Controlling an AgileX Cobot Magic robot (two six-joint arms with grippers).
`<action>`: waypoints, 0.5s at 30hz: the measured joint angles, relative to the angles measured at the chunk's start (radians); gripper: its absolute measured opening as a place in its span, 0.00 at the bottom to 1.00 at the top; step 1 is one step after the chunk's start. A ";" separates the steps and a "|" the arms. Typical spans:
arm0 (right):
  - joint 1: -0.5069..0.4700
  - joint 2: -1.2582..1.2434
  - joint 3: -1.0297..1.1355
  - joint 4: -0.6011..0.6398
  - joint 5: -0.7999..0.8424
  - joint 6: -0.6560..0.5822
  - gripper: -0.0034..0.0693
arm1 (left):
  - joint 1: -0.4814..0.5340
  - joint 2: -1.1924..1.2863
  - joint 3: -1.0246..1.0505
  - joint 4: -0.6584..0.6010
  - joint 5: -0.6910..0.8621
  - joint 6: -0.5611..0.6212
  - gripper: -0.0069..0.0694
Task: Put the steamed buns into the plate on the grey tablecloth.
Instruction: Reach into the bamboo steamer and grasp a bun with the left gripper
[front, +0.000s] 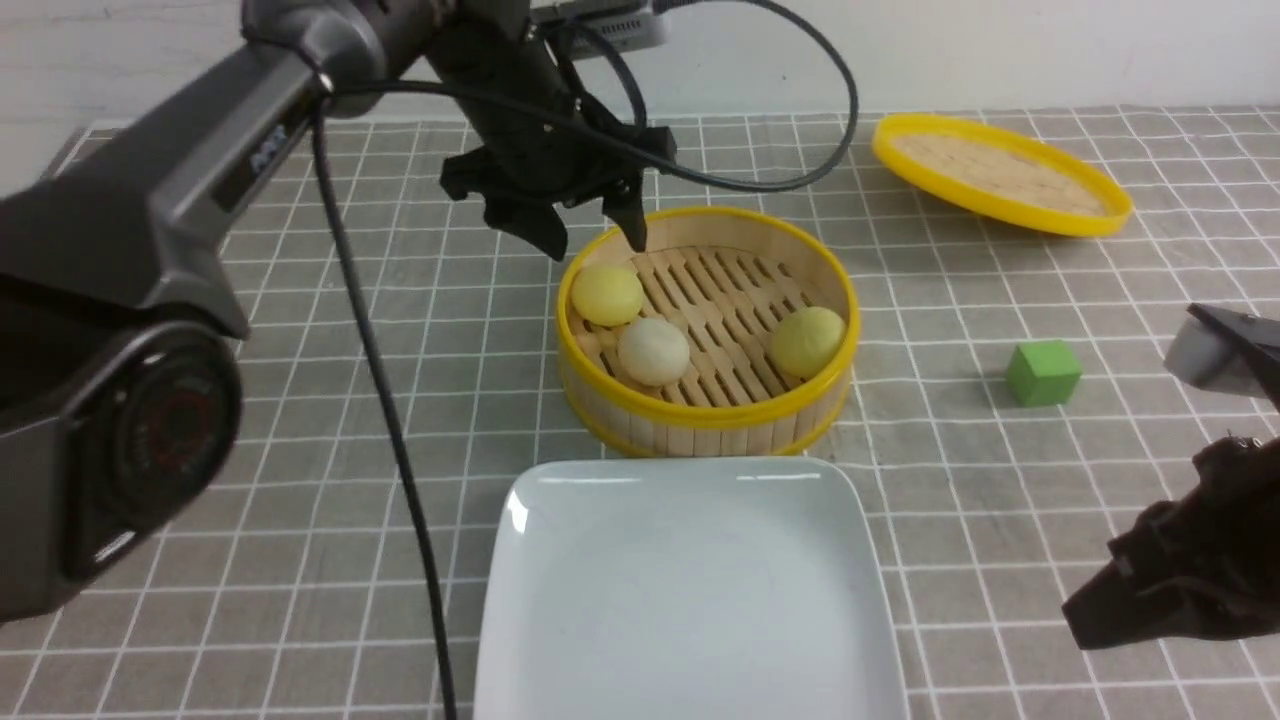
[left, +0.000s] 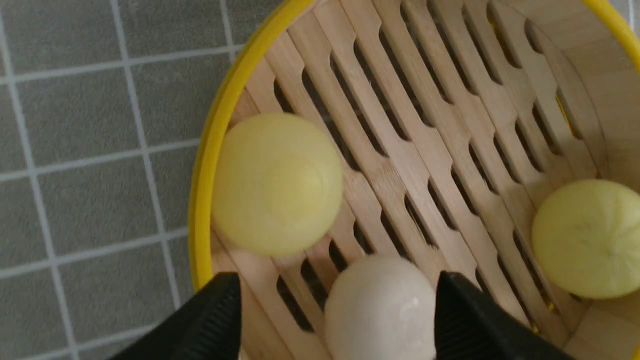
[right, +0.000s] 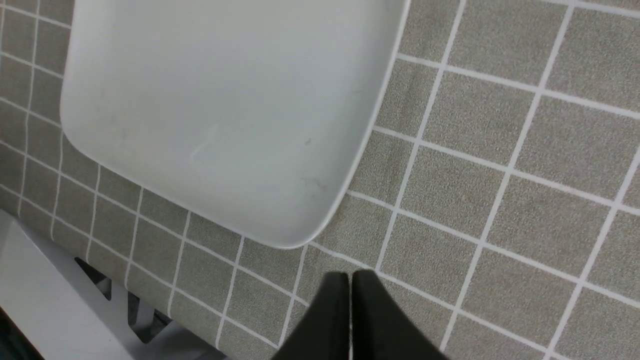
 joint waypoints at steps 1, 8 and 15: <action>0.000 0.000 0.000 0.000 0.000 0.000 0.09 | 0.000 0.005 -0.005 0.000 0.000 0.000 0.77; 0.000 0.000 0.000 0.000 -0.011 0.000 0.09 | -0.001 0.131 -0.083 0.011 -0.005 0.003 0.77; 0.000 0.000 0.000 0.001 -0.021 0.001 0.09 | -0.004 0.154 -0.090 0.025 -0.013 0.004 0.60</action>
